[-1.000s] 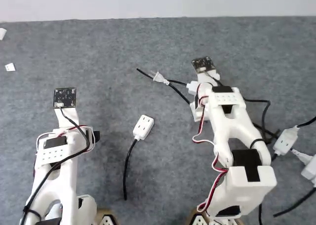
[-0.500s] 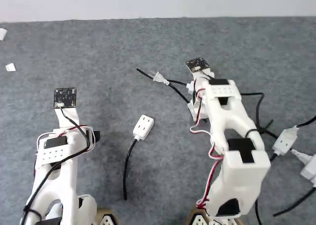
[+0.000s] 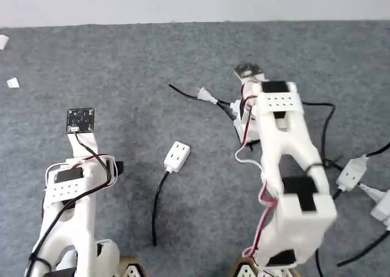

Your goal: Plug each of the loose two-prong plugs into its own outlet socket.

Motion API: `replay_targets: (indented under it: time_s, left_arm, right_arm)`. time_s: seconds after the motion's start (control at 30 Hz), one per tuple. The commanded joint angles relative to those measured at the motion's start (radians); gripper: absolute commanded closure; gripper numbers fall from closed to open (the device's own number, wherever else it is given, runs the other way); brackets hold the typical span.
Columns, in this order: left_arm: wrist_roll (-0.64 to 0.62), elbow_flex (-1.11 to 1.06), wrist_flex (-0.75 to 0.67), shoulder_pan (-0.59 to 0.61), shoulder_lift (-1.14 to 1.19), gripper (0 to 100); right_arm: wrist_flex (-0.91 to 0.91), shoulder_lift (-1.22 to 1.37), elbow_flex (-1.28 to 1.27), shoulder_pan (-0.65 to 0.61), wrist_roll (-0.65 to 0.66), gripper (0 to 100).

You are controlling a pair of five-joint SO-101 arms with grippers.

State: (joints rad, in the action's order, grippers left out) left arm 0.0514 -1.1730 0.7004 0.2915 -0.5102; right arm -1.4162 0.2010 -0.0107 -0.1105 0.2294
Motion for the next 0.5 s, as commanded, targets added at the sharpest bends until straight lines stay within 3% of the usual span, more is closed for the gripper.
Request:
replay_targets:
  time_s: [0.0, 0.17, 0.47]
  left_arm:
    - [0.006, 0.058, -0.018, -0.003, -0.002, 74]
    - [0.006, 0.058, -0.020, -0.003, -0.002, 74]
    - [0.006, 0.058, -0.020, -0.002, -0.002, 74]
  right_arm:
    - [-0.151, -0.231, 0.114, -0.010, -0.017, 99.1]
    - [-0.378, -0.371, 0.276, -0.065, 0.012, 99.1]
    - [-0.381, -0.545, 0.292, -0.130, 0.018, 99.1]
